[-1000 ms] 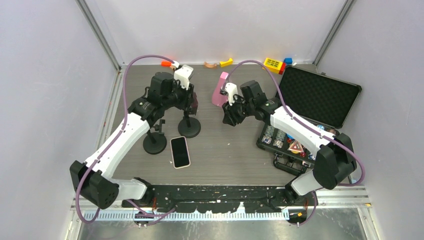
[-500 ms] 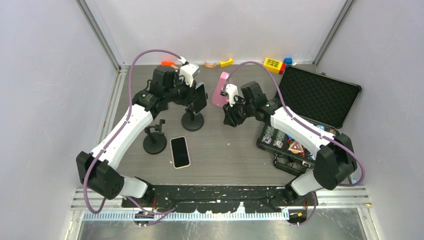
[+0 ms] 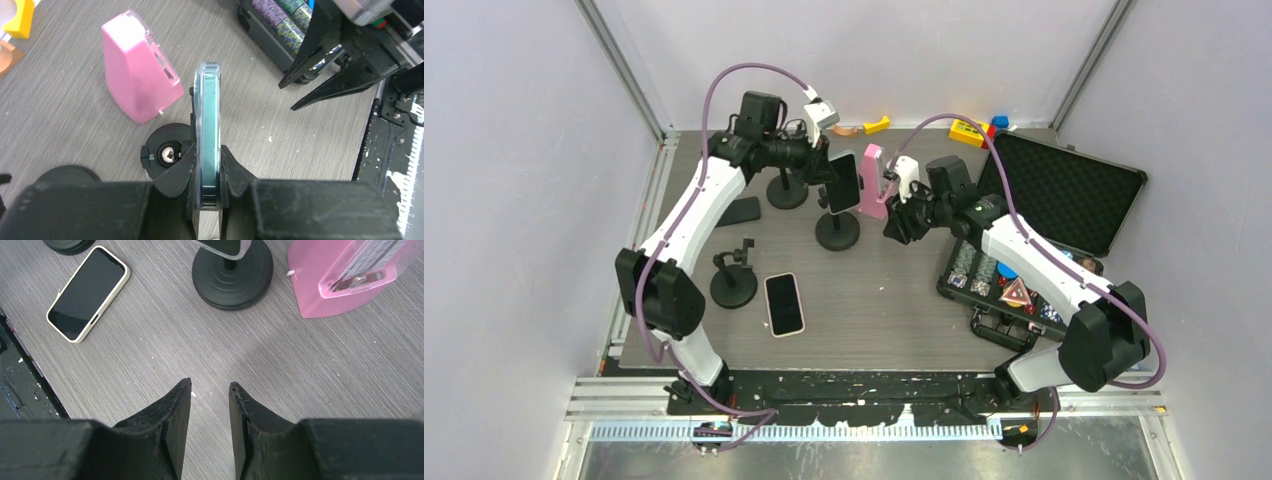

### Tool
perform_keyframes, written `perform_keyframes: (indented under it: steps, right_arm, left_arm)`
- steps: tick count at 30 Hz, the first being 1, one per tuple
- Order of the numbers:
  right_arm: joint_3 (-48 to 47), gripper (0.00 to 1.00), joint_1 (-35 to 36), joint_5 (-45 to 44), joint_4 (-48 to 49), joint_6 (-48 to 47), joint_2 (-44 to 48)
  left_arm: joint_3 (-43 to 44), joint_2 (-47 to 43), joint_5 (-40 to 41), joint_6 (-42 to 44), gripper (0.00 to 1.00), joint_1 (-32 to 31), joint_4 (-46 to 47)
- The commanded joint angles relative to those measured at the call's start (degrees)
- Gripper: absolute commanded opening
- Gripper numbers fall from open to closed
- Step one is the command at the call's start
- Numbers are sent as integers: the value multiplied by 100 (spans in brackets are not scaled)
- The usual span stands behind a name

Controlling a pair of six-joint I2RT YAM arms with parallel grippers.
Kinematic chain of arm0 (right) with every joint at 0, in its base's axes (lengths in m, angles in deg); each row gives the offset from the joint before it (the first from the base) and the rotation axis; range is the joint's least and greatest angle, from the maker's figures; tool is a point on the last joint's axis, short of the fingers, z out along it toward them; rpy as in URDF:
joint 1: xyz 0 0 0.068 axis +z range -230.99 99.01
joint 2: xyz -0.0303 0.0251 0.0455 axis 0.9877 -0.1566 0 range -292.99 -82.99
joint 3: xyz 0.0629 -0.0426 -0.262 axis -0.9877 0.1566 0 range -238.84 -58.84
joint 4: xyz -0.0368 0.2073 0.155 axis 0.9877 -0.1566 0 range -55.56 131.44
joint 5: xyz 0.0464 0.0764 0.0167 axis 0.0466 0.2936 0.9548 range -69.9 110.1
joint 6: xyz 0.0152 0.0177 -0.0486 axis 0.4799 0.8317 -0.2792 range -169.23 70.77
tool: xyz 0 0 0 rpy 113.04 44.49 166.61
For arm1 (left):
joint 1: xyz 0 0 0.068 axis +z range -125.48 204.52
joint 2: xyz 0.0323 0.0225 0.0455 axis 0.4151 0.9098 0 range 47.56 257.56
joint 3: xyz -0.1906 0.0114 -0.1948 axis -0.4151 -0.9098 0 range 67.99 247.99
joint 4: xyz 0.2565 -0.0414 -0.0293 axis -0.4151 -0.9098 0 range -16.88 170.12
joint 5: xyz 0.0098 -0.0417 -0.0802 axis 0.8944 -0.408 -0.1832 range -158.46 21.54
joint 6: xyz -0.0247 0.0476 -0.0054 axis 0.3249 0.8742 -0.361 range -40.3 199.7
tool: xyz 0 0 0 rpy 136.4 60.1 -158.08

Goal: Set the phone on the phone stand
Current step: Move the phone stand with the phone to the center of the board.

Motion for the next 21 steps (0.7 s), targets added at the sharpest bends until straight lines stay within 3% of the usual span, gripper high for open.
perform_keyframes:
  steps: [1,12,21]
  right_arm:
    - [9,39,-80,153,224,-57,260]
    - [56,39,-190,243,269,-45,303]
    - [74,39,-208,284,283,-40,296]
  left_arm:
    - [1181,321,-1177,814,0,69,-252]
    - [2723,1315,-1155,2003,0,74,-1596]
    - [3342,1804,-1517,2654,0,137,-2254]
